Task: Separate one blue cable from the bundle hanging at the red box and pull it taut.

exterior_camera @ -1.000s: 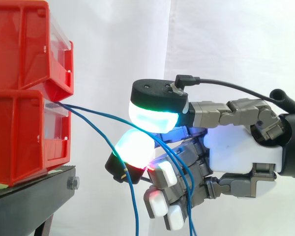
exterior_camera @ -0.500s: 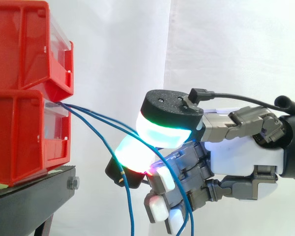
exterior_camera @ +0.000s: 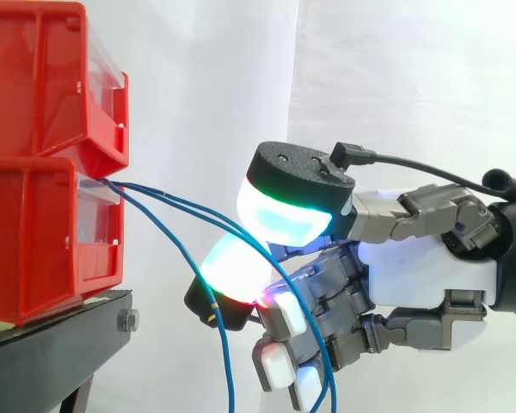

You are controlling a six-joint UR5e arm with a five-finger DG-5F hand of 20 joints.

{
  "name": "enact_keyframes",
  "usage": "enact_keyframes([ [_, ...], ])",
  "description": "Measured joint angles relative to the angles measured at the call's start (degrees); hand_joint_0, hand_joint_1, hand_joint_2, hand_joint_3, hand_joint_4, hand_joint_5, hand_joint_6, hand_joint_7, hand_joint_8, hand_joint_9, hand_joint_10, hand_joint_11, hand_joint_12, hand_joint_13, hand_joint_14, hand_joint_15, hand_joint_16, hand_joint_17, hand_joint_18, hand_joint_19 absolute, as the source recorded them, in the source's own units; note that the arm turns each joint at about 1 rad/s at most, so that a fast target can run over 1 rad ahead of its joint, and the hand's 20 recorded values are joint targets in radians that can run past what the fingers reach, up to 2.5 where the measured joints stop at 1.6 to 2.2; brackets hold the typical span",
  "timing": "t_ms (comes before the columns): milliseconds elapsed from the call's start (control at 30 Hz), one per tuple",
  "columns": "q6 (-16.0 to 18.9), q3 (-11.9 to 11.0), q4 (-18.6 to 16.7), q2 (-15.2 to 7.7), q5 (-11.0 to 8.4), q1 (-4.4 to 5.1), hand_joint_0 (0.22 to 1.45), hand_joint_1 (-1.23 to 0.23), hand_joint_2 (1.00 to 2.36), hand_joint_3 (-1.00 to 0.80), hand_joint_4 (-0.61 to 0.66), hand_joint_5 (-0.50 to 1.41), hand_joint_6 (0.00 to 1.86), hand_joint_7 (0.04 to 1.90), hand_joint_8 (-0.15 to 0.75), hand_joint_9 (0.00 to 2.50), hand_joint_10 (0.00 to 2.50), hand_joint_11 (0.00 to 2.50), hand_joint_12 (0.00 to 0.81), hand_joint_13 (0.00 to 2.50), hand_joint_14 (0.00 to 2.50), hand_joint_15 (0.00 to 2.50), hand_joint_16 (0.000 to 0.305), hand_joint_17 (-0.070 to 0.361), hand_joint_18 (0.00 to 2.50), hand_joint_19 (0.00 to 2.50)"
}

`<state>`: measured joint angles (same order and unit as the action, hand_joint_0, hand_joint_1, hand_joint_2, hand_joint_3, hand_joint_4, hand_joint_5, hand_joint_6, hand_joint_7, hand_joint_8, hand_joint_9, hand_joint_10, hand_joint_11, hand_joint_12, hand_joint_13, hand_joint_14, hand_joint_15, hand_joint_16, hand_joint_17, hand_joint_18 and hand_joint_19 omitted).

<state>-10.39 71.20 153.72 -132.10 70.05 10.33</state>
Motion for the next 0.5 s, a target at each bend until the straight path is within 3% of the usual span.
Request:
enact_keyframes([
  [167,0.0,0.0,0.0,0.0,0.0,0.06,0.67,-0.82,1.01,-0.33,0.16,-0.19,0.83,1.09,0.352,1.05,0.02,0.89,0.396,0.96,0.02,0.59,0.045,0.102,0.92,0.64],
  [267,-0.1,0.0,0.0,0.0,0.0,0.1,0.72,-0.88,1.0,-0.5,0.18,-0.19,0.83,1.08,0.34,1.02,0.02,0.89,0.39,0.94,0.02,0.59,0.045,0.101,0.91,0.61],
  [333,-0.1,0.0,0.0,0.0,0.0,0.11,0.72,-0.9,1.0,-0.5,0.18,-0.19,0.83,1.08,0.332,1.01,0.03,0.89,0.39,0.93,0.02,0.58,0.045,0.1,0.9,0.6],
  [500,-0.1,0.1,0.0,0.0,0.0,0.11,0.61,-0.93,1.0,-0.5,0.18,-0.18,0.83,1.09,0.325,1.0,0.03,0.89,0.381,0.9,0.02,0.58,0.044,0.098,0.87,0.6],
])
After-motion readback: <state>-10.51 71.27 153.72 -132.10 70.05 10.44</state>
